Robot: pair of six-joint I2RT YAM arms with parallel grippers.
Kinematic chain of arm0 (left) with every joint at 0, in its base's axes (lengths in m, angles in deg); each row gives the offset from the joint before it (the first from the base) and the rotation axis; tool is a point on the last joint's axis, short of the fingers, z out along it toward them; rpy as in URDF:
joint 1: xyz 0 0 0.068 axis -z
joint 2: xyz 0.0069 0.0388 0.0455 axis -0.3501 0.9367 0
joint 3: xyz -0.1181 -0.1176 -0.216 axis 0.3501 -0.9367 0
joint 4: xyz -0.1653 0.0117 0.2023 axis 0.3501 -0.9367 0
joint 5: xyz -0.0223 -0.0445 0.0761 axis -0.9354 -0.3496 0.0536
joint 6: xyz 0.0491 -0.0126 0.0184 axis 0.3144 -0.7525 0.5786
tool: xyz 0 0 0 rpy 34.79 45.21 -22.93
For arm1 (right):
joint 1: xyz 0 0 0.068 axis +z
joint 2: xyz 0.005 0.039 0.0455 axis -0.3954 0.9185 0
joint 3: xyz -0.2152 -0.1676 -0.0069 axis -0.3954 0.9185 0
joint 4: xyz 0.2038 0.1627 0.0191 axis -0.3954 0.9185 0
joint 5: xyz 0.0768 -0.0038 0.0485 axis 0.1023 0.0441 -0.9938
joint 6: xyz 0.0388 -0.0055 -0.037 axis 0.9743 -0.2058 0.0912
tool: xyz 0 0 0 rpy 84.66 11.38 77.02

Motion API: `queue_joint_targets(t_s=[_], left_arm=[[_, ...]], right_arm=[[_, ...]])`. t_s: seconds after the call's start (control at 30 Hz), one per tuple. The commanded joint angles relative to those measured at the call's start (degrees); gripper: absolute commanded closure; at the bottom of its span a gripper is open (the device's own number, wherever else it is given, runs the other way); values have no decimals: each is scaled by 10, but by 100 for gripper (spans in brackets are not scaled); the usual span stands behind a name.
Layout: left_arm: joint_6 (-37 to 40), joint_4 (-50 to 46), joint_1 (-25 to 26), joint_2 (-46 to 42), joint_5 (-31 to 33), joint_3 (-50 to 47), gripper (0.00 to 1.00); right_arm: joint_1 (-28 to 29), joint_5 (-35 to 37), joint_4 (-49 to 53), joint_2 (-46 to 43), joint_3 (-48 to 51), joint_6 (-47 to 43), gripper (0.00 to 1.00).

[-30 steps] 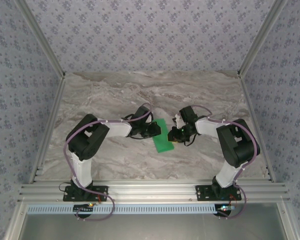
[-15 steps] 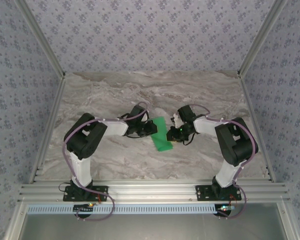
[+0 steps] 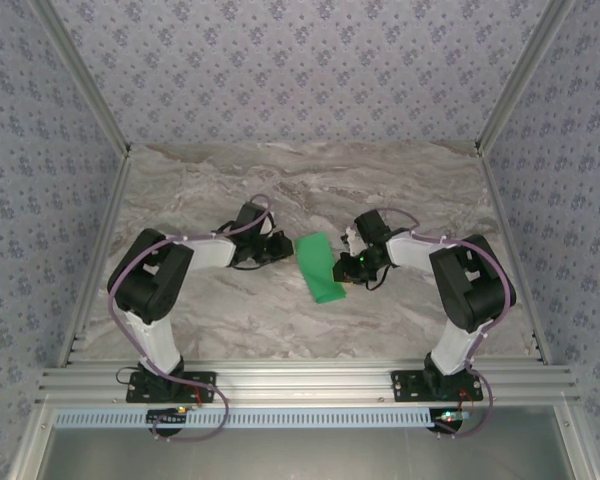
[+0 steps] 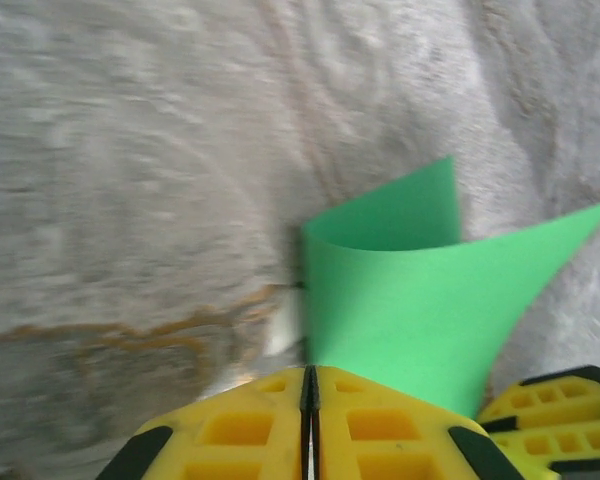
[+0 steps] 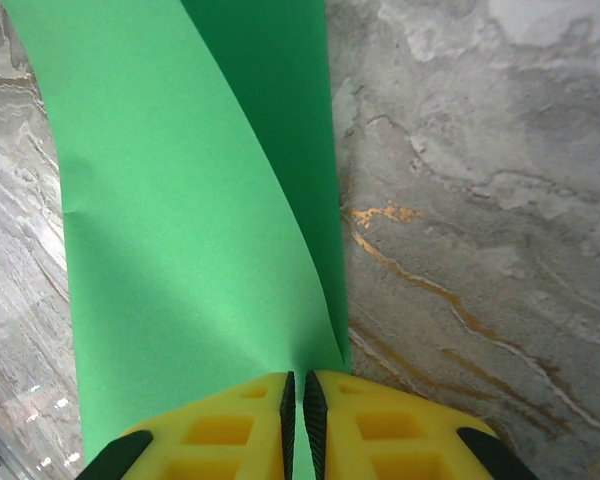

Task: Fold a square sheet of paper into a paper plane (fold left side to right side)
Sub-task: First fold the square sheet of paper in half at the center of the table, then hold the square sheet of paper at the center of the table.

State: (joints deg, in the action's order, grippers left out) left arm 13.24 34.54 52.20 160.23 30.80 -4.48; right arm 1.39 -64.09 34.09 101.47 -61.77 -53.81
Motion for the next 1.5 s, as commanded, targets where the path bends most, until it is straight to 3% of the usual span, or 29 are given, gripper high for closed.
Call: queue_joint_targets(t_s=[0.0,0.13,0.43,0.77,1.1,1.47], left_arm=[[14,47,23,1,-43,17,91],[6,55,35,37,-47,46,91],[31,11,22,94,7,79,91],[48,-16,-23,107,39,81,91],[77,-62,-67,134,33,153,90],[69,-26,-46,1,1,79,89]], right_arm=[[4,67,60,33,14,-13,85],[4,70,64,34,12,-15,85],[4,71,70,34,10,-18,85],[4,77,77,35,10,-20,85],[4,75,79,34,10,-20,85],[4,75,76,32,8,-19,85]])
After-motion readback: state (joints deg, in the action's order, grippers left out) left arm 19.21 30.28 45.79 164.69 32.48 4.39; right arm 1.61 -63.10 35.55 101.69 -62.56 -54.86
